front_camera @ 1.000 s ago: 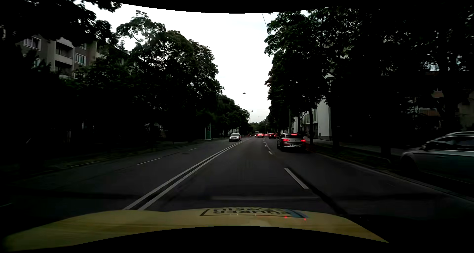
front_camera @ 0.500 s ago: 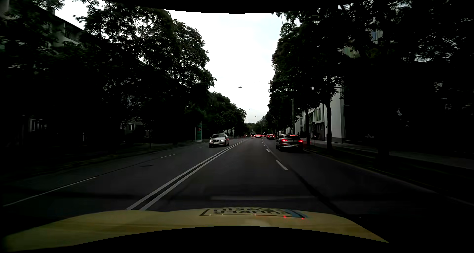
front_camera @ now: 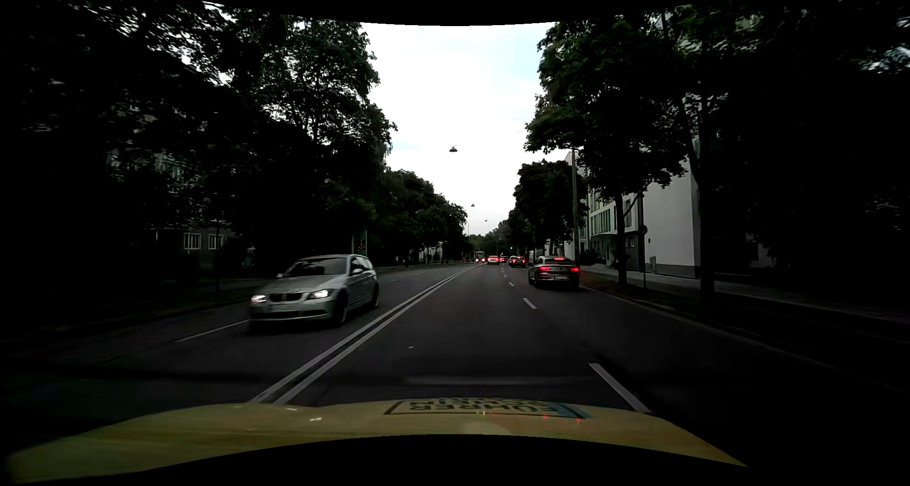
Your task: Follow the waypoints while adhering to traffic rules and regulations
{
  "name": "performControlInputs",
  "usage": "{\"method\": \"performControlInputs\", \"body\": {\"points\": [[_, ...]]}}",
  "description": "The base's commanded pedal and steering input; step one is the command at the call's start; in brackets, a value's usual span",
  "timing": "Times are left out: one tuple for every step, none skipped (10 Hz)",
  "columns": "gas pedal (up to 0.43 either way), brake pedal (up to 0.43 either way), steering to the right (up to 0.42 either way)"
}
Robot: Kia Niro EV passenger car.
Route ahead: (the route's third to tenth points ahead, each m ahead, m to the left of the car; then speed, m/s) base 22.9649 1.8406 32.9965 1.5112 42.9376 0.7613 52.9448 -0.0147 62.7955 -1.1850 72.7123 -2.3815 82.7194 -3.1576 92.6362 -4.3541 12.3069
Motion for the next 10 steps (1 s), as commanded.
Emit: {"method": "performControlInputs", "body": {"points": [[0.067, 0.000, 0.009], [0.067, 0.000, 0.009], [0.067, 0.000, 0.009], [0.067, 0.000, 0.009], [0.059, 0.000, 0.009], [0.039, 0.000, 0.009], [0.028, 0.000, 0.009], [0.028, 0.000, 0.009], [0.028, 0.000, 0.009], [0.028, 0.000, 0.009]]}}
